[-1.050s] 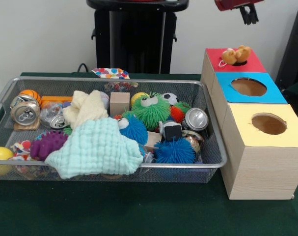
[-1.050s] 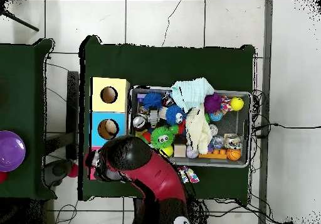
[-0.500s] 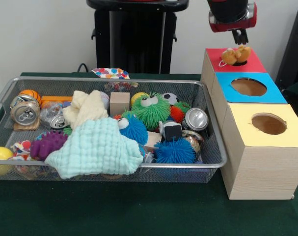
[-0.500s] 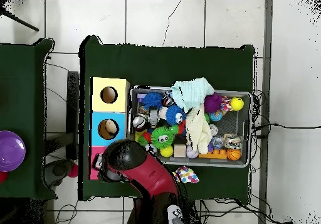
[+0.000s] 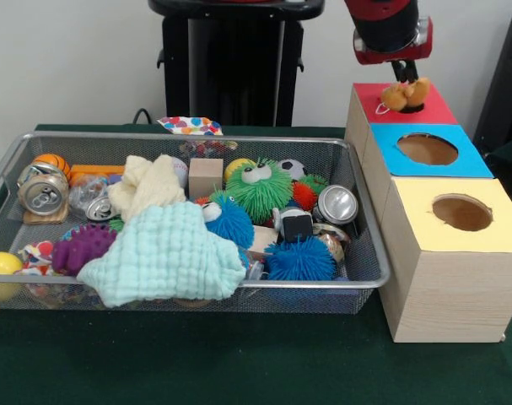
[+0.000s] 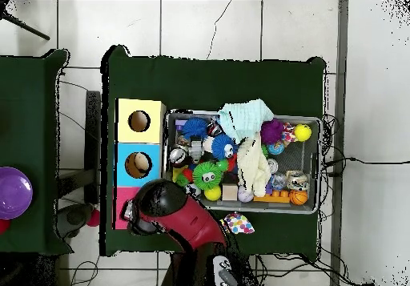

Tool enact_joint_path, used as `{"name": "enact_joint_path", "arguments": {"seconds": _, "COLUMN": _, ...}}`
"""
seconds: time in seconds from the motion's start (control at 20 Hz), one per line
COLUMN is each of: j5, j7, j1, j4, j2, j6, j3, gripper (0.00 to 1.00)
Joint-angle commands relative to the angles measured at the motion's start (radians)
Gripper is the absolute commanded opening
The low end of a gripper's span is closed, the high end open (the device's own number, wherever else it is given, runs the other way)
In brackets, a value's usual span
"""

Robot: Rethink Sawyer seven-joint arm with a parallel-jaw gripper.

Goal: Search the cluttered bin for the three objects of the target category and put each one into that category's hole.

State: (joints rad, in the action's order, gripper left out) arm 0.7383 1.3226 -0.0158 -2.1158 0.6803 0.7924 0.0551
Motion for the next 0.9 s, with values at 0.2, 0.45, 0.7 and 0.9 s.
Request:
{"name": "enact_joint_path", "arguments": {"seconds": 0.2, "j5": 0.122, "j7": 0.143, "j1": 0.036, "j4": -0.024, "j2": -0.023, "j6": -0.199, "j3": -0.114, "gripper": 0.0}}
{"name": "enact_joint_path", "arguments": {"seconds": 0.45, "j5": 0.238, "j7": 0.071, "j1": 0.067, "j4": -0.066, "j2": -0.012, "j6": -0.338, "j3": -0.193, "gripper": 0.0}}
{"name": "enact_joint_path", "arguments": {"seconds": 0.7, "j5": 0.218, "j7": 0.059, "j1": 0.139, "j4": -0.073, "j2": -0.03, "j6": -0.525, "j3": -0.28, "gripper": 0.0}}
{"name": "enact_joint_path", "arguments": {"seconds": 0.9, "j5": 0.072, "j7": 0.124, "j1": 0.137, "j4": -0.019, "j2": -0.083, "j6": -0.586, "j3": -0.237, "gripper": 0.0}}
